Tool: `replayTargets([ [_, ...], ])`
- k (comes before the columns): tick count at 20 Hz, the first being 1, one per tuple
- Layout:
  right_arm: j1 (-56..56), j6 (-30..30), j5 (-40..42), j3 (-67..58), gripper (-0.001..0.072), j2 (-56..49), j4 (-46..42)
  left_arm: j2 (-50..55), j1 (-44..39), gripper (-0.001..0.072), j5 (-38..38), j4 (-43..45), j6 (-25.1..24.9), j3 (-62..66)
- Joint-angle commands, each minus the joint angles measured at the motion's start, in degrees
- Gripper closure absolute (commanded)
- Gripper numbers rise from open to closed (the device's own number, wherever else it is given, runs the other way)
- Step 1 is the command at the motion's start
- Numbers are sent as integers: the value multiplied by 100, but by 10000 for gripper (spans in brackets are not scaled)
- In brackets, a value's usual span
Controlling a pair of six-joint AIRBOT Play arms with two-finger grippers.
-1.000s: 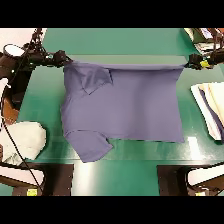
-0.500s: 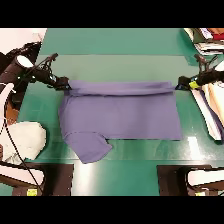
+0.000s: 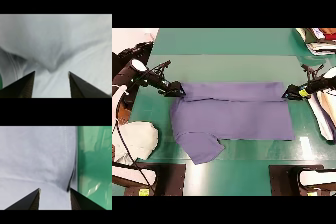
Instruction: Fold the shirts.
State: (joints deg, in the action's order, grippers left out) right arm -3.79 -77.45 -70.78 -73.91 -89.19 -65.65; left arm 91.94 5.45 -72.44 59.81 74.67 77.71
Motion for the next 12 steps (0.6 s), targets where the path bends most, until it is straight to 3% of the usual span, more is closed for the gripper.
replayTargets([
  [1,-175,-4,-350,-105,282,391,-46,-525,42,213,-461,863,387,-111],
  [4,-402,0,-378,-105,282,1045,-39,-1818,42,213,-518,1279,527,-1316],
  [9,-354,87,-66,-105,282,1694,-35,-3895,39,212,-723,505,1099,-4079],
  [12,-212,101,20,-105,282,1762,-35,-4612,39,212,-833,313,1379,-5021],
])
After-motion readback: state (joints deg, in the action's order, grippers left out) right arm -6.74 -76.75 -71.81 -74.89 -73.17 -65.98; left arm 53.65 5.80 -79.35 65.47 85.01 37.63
